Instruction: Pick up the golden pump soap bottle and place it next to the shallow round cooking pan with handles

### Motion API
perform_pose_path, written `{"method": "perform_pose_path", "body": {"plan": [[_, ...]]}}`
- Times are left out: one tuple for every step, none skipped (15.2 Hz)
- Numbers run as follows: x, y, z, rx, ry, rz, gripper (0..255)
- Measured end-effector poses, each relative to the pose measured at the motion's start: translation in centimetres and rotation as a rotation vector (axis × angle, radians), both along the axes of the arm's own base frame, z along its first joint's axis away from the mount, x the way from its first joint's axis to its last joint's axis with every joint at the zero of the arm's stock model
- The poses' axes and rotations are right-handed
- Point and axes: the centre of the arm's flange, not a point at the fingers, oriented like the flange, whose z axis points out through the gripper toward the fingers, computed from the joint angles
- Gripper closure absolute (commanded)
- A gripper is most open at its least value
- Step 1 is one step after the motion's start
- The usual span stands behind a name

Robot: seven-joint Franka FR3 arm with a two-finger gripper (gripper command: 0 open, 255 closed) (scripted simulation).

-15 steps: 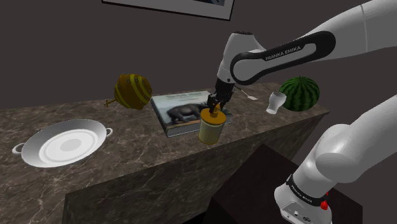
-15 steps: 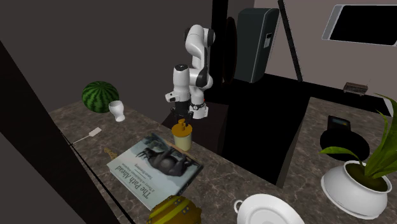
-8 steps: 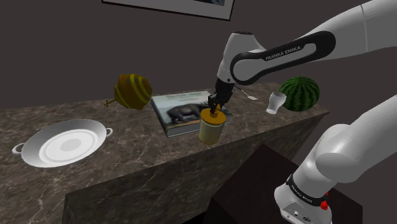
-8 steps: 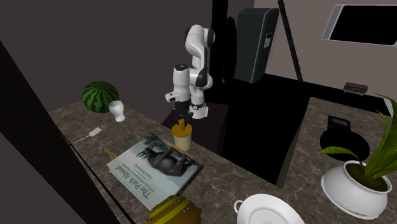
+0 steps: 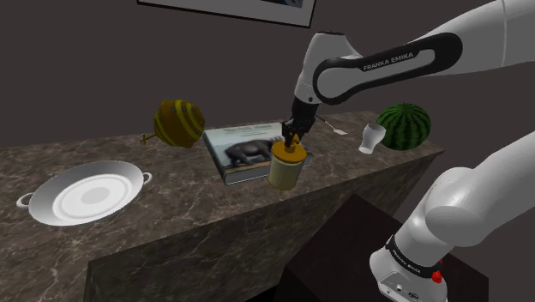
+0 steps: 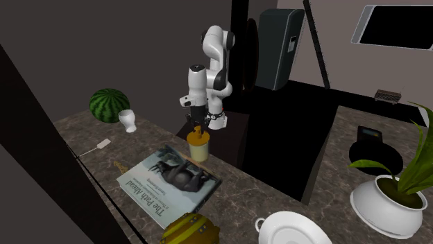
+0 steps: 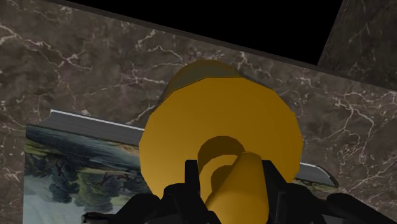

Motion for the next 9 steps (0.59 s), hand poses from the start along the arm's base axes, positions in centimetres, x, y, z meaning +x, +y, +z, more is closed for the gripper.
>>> {"method": "perform_pose_path", "body": {"plan": [[0.0, 0.1, 0.5, 0.0, 0.0, 0.0, 255], [-0.1, 0.1, 1.0, 0.0, 0.0, 0.0, 255], [0.0, 0.0, 1.5, 0.0, 0.0, 0.0, 255], [-0.1, 0.0, 2.1, 0.0, 0.0, 0.0, 255], [-0.1, 0.0, 2.7, 0.0, 0.0, 0.0, 255], [0.0, 0.0, 3.2, 0.0, 0.0, 0.0, 255], [0.1, 0.0, 3.6, 0.0, 0.0, 0.0, 255], [0.0, 0.0, 4.2, 0.0, 0.0, 0.0, 255], [0.0, 0.0, 4.7, 0.0, 0.0, 0.0, 255]]}}
